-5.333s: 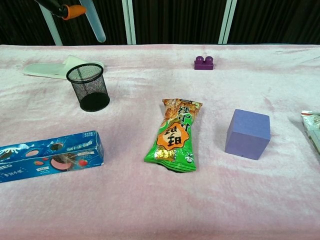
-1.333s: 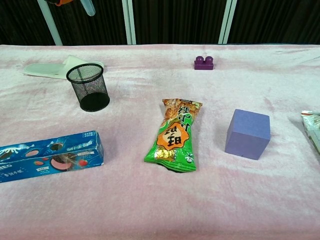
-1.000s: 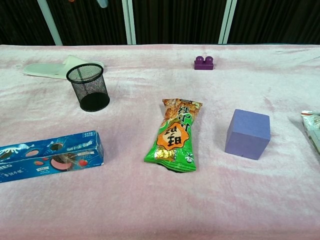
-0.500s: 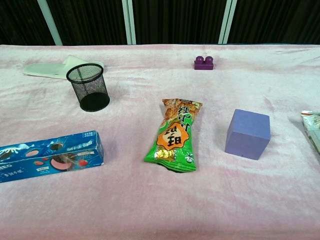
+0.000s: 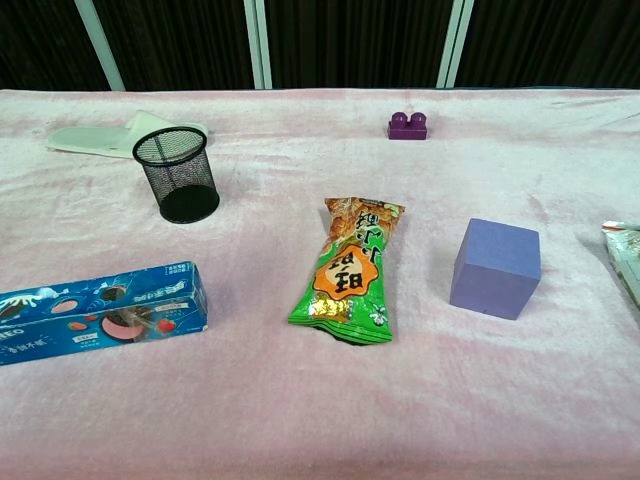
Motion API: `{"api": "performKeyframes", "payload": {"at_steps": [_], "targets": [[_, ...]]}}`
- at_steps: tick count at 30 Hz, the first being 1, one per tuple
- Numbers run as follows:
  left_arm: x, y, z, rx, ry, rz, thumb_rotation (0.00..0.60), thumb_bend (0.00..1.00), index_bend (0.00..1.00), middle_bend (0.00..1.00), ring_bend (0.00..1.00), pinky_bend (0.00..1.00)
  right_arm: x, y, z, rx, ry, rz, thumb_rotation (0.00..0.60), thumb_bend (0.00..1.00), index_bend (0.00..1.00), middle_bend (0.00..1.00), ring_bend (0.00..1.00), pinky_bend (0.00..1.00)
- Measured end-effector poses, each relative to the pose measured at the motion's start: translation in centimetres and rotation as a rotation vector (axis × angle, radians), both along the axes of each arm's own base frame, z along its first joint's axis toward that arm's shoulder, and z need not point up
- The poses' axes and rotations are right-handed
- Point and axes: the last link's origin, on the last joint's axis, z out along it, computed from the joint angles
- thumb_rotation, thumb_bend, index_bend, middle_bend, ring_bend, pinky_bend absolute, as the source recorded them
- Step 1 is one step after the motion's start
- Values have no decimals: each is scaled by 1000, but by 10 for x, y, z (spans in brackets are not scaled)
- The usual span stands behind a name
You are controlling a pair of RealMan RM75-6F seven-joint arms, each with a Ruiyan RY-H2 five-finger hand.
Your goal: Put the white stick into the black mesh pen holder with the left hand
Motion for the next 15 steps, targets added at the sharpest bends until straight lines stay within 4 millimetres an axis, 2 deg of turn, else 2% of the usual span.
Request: {"api": "performKeyframes", "payload": {"at_steps": [6, 9, 12, 15], "targets": [[-26, 12, -10, 407, 525, -75, 600, 397, 661, 584, 145, 194, 0, 0, 0, -2, 3, 1, 600, 177, 29, 31, 190, 158], [-37, 15, -16, 538, 714, -100, 600, 397, 660, 582, 145, 192, 0, 0, 1, -2, 9, 3, 600, 177, 29, 31, 190, 158], [-42, 14, -21, 581, 791, -113, 600, 397, 660, 580, 145, 190, -1, -1, 1, -5, 19, 8, 600, 177, 29, 31, 189, 158], [-47, 12, -27, 561, 788, -117, 600, 397, 659, 576, 145, 184, -1, -1, 1, -5, 18, 6, 600, 177, 29, 32, 190, 158]]}}
